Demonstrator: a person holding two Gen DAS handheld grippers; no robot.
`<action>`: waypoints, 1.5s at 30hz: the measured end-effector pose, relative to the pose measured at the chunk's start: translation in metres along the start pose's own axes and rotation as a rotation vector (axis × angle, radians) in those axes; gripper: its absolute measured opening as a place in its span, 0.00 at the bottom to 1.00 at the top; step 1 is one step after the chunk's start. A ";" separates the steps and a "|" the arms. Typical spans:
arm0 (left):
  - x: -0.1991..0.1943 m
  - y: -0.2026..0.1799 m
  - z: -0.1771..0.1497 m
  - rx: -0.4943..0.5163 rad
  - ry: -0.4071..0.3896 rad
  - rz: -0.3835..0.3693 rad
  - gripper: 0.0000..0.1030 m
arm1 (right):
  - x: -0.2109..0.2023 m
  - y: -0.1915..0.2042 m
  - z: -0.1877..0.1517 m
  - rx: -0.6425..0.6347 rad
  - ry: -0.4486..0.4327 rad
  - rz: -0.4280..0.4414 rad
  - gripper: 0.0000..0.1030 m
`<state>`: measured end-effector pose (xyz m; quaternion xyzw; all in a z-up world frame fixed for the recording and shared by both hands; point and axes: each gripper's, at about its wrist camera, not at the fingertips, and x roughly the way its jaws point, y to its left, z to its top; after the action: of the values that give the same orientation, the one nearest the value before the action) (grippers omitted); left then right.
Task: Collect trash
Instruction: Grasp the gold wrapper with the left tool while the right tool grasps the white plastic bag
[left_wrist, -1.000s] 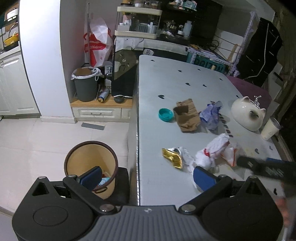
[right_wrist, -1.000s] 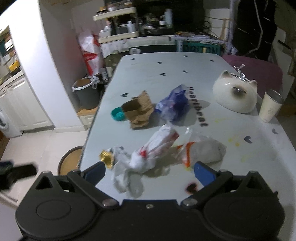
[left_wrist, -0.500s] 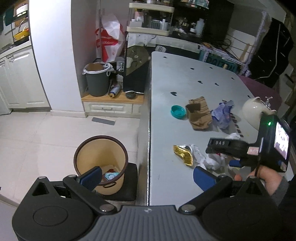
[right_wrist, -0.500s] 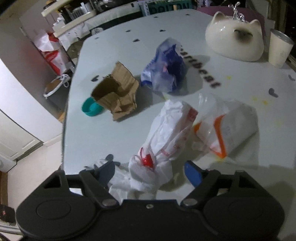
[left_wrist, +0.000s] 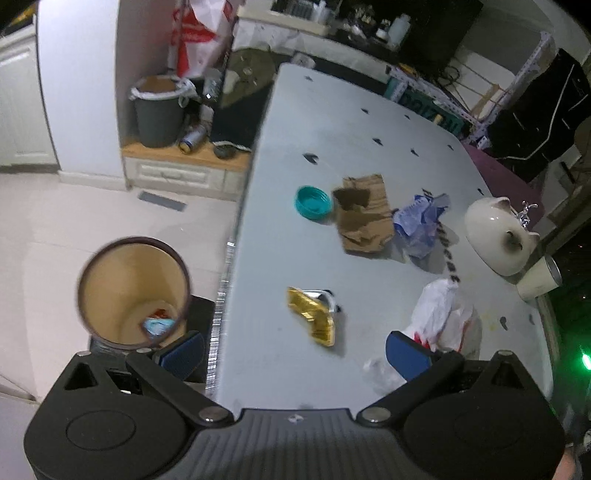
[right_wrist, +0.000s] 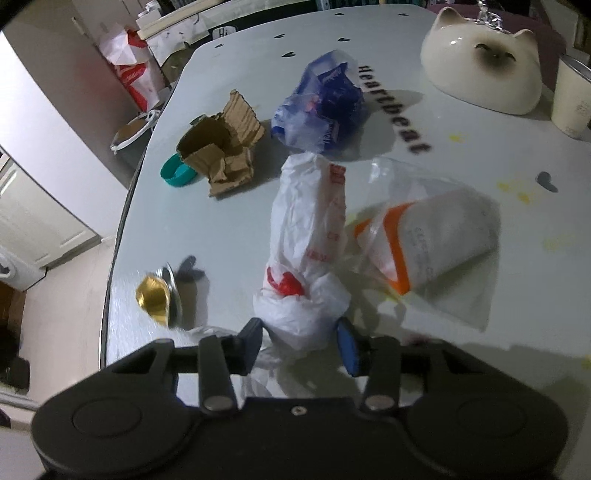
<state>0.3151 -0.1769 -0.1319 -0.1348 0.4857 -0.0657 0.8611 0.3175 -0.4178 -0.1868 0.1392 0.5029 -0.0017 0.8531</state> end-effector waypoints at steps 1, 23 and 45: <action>0.009 -0.005 0.001 -0.001 0.011 -0.002 1.00 | -0.004 -0.004 -0.003 -0.009 0.002 0.003 0.43; 0.106 -0.021 0.011 -0.302 0.100 0.045 0.54 | -0.041 -0.032 -0.042 -0.034 0.026 0.136 0.46; 0.087 -0.023 -0.003 0.019 0.145 0.037 0.20 | -0.019 -0.021 -0.045 -0.015 0.098 0.069 0.50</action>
<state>0.3578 -0.2205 -0.1977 -0.1123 0.5486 -0.0641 0.8260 0.2671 -0.4297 -0.1960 0.1501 0.5391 0.0385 0.8279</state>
